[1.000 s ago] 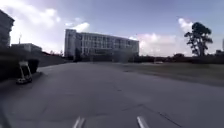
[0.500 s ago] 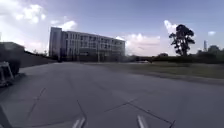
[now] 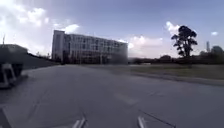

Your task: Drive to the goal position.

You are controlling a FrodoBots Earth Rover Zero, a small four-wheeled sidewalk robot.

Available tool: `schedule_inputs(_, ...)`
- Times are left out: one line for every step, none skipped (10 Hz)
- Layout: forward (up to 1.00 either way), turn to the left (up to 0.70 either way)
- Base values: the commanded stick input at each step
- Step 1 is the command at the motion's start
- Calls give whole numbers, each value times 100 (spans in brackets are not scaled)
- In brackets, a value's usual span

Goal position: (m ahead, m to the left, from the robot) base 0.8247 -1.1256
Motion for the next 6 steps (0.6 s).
schedule_inputs(100,0)
schedule_inputs(100,0)
schedule_inputs(74,0)
schedule_inputs(15,0)
schedule_inputs(94,0)
schedule_inputs(100,0)
